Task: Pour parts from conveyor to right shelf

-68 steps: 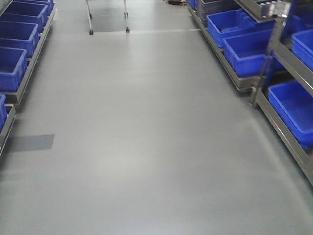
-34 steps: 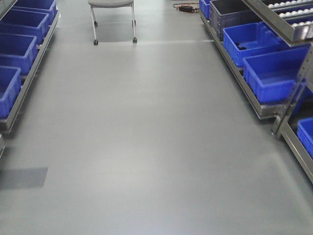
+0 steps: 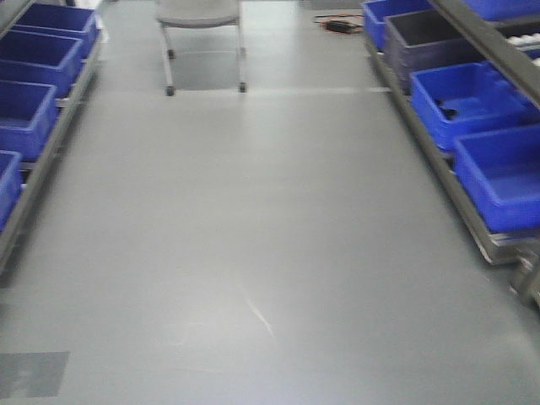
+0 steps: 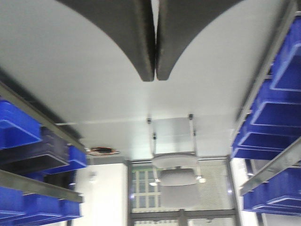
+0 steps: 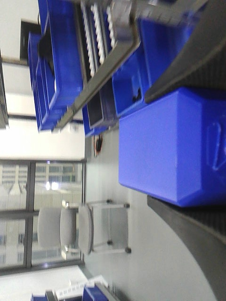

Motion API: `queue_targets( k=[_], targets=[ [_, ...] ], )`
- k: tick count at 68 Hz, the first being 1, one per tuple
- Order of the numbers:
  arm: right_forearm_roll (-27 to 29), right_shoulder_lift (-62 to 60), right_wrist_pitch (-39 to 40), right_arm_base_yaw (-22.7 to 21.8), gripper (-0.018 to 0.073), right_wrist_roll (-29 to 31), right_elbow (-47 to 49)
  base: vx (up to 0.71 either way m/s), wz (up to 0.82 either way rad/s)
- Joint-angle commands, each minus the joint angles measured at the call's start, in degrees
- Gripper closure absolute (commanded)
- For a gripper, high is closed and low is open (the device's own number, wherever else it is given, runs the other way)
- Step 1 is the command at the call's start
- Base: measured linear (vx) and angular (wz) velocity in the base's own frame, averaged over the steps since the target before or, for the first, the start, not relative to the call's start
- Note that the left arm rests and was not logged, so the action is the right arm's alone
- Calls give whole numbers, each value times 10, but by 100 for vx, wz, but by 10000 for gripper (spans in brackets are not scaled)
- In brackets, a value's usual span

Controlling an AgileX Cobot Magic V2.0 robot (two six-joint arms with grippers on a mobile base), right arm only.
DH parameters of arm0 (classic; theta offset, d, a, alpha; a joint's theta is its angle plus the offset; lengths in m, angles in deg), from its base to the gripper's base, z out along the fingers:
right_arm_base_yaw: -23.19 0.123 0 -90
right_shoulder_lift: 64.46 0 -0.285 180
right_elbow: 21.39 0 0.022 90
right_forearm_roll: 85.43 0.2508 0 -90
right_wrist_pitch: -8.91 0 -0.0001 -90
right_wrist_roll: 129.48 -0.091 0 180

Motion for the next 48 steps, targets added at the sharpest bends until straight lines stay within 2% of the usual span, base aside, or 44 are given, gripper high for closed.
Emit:
queue_targets(
  k=[1, 15, 48],
  targets=[
    [-1, 6, 47, -1, 565, 3, 15, 35, 38],
    [-1, 6, 47, -1, 565, 3, 15, 29, 62],
    [-1, 6, 47, -1, 565, 3, 15, 23, 95]
  ],
)
